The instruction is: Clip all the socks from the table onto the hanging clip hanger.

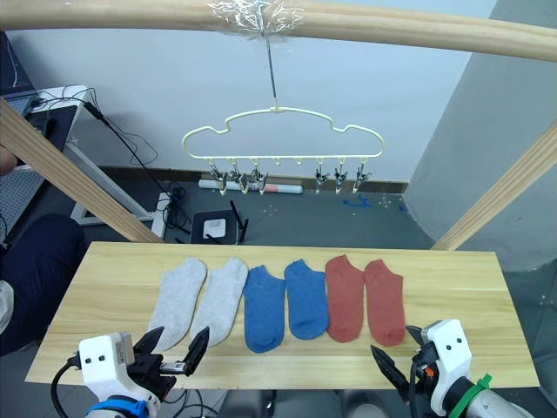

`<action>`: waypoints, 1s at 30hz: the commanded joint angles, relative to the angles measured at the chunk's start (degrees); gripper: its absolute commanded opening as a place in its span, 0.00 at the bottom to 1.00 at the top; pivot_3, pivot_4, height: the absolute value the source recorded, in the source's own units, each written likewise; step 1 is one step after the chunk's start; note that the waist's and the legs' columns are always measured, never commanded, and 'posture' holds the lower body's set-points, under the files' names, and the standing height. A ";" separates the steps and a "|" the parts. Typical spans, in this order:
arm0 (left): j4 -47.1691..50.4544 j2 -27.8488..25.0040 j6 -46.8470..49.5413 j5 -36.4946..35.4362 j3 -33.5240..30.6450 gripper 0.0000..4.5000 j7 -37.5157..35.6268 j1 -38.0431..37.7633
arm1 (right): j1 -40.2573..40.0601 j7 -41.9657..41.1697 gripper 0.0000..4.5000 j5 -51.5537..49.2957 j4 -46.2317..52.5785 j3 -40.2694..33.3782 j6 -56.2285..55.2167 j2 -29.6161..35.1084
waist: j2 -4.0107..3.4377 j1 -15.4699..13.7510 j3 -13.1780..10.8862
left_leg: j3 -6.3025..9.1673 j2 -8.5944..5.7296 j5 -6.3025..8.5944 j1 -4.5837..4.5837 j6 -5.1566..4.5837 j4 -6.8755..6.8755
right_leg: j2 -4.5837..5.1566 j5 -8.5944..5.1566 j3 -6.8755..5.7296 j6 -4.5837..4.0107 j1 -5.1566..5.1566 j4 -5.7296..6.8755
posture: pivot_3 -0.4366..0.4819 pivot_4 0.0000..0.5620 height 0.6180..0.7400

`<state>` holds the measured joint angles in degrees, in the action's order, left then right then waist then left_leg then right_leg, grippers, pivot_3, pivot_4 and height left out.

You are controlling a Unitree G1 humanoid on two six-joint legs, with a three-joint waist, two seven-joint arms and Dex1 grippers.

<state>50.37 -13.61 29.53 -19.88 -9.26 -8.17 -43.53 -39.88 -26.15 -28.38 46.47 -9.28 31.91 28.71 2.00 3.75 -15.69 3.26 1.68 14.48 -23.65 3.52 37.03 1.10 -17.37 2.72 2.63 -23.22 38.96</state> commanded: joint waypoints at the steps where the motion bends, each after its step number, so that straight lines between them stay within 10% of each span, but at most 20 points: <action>1: 2.33 0.84 0.40 -1.90 0.29 0.99 -0.34 -0.06 | -0.59 -0.77 1.00 -1.01 1.14 -0.52 -0.15 0.09 | 0.00 0.00 0.00 | 0.00 0.00 0.00 0.00 0.00 0.00 | 0.00 0.00 0.00 0.00 0.00 0.00 | 0.30 0.49 1.00; 30: -1.08 1.72 -4.13 -3.00 -1.52 0.99 -2.28 2.26 | 2.91 -2.80 1.00 0.28 0.58 1.04 -1.01 1.09 | -0.02 0.03 0.01 | -0.02 0.00 -0.01 0.04 -0.02 0.06 | -0.02 0.06 0.02 -0.01 0.03 0.05 | 0.31 0.50 1.00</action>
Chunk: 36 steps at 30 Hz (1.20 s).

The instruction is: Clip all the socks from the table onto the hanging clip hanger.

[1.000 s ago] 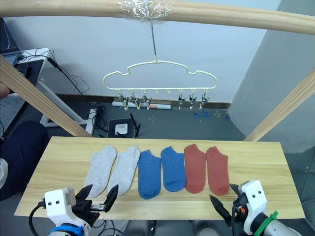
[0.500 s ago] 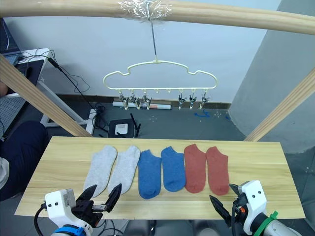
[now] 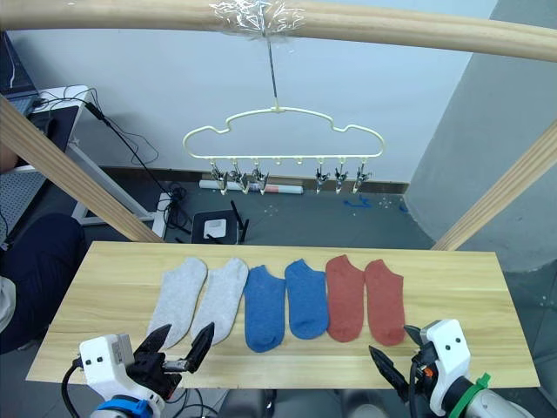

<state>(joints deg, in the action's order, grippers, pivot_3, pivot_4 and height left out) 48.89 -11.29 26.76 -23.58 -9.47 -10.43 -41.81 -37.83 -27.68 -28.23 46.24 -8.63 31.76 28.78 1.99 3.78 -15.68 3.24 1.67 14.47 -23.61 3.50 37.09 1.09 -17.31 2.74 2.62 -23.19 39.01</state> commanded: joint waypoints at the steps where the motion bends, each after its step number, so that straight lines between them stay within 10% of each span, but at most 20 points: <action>1: 0.22 -0.85 -1.68 1.00 -1.47 0.99 -0.25 0.96 | 1.27 -1.61 1.00 0.25 0.91 0.55 -0.76 1.49 | -0.01 0.00 0.00 | 0.00 0.00 0.00 0.01 0.00 0.00 | 0.00 0.02 0.00 -0.02 0.01 0.00 | 0.31 0.50 1.00; 32: -9.07 -4.16 -3.43 1.96 -2.56 0.99 -1.88 26.60 | 40.01 -7.51 1.00 -9.81 -0.81 5.11 6.23 8.50 | -0.03 0.48 0.04 | 0.14 -0.03 -0.15 0.08 -0.23 0.57 | -0.02 0.40 -0.09 -0.05 0.27 0.36 | 0.34 0.48 1.00; 36: -10.88 -4.22 -1.51 3.16 -2.83 0.80 0.85 33.26 | 41.33 -7.31 1.00 -10.28 -0.65 5.50 6.41 8.48 | -0.02 0.47 0.03 | 0.16 -0.05 -0.14 0.08 -0.23 0.82 | -0.02 0.40 -0.09 -0.03 0.29 0.56 | 0.34 0.49 1.00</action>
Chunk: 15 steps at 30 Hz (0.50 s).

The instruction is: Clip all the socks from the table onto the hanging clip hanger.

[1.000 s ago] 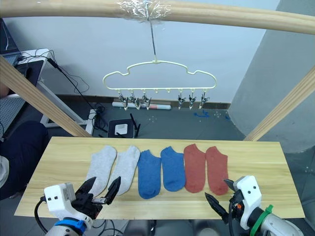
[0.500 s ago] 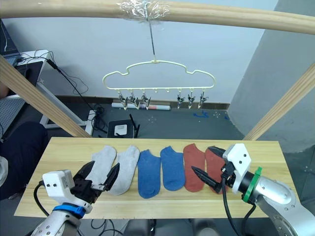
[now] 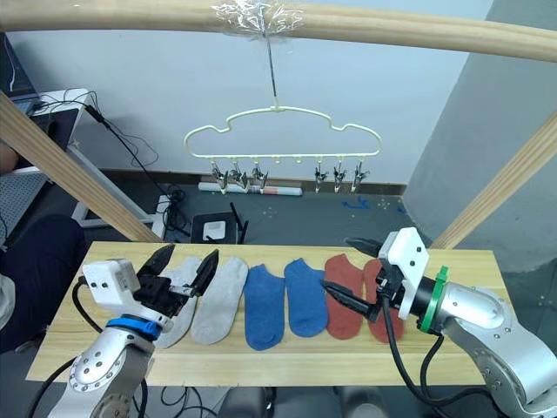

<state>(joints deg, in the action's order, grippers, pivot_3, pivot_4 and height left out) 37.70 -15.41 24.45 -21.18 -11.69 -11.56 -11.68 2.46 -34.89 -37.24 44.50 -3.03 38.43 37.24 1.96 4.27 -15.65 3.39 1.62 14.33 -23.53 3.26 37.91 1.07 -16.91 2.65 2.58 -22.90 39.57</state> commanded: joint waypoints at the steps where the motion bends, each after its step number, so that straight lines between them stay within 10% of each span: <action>1: 0.18 -0.19 2.18 0.68 -0.42 0.72 2.74 4.82 | 1.31 -0.01 1.00 -1.63 1.32 -0.20 0.03 0.00 | 0.00 -0.04 0.00 | 0.04 -0.01 0.00 0.00 0.00 0.04 | -0.01 0.01 -0.02 0.01 0.00 0.05 | 0.34 0.49 1.00; 15: -5.10 -1.63 8.87 3.40 0.59 0.67 5.46 16.80 | 2.95 1.71 1.00 -4.05 2.86 -0.02 2.28 0.01 | 0.01 0.39 -0.19 | 0.04 0.00 -0.02 0.54 -0.01 -0.03 | -0.02 0.02 0.00 0.05 0.61 -0.12 | 0.34 0.53 1.00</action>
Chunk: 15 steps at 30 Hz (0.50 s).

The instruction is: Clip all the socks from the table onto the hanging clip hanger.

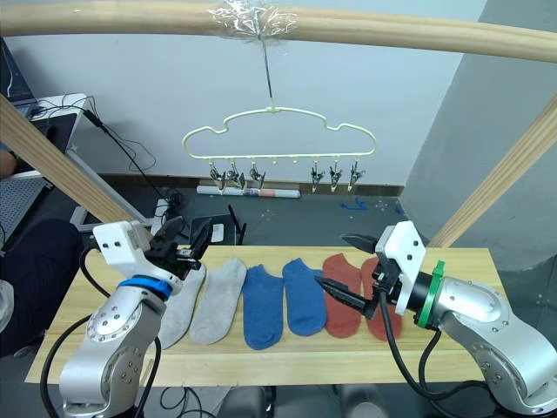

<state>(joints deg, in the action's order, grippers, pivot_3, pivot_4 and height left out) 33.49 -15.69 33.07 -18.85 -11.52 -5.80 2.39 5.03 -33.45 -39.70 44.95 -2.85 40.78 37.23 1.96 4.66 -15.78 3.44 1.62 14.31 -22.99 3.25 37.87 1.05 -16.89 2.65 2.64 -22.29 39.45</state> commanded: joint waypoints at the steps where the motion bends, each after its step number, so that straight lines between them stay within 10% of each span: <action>1: -1.78 -1.83 0.58 1.43 0.66 0.67 -0.41 4.12 | 0.48 0.30 1.00 -1.63 2.36 -0.21 -0.02 0.03 | 0.04 0.00 -0.18 | 0.00 0.00 0.00 0.00 0.00 -0.01 | 0.00 0.00 0.00 0.00 0.00 -0.01 | 0.34 0.53 1.00; 10: -5.88 -2.13 1.32 2.66 2.45 0.20 -0.66 10.40 | 1.12 1.84 1.00 -2.59 2.71 0.47 0.70 -0.47 | -0.02 -0.02 -0.41 | 0.04 0.01 0.01 -0.11 0.00 -0.12 | 0.00 0.03 -0.05 0.04 0.01 -0.36 | 0.34 0.54 1.00; 15: -6.31 -2.29 2.17 2.79 3.58 0.20 -1.66 12.09 | 1.47 2.84 1.00 -3.46 2.94 0.46 1.01 -0.69 | -0.08 -0.01 -0.81 | 0.07 0.01 0.02 -0.17 0.01 -0.14 | 0.01 0.03 -0.08 0.04 -0.01 -0.42 | 0.33 0.55 1.00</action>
<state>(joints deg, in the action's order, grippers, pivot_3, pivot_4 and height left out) 26.35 -17.69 35.72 -16.55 -8.38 -7.04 13.46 5.81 -31.00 -41.71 45.36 -1.96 42.00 36.91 1.89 4.65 -16.59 3.51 1.63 14.34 -23.17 3.26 37.73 1.06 -16.86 2.56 2.68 -22.30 39.03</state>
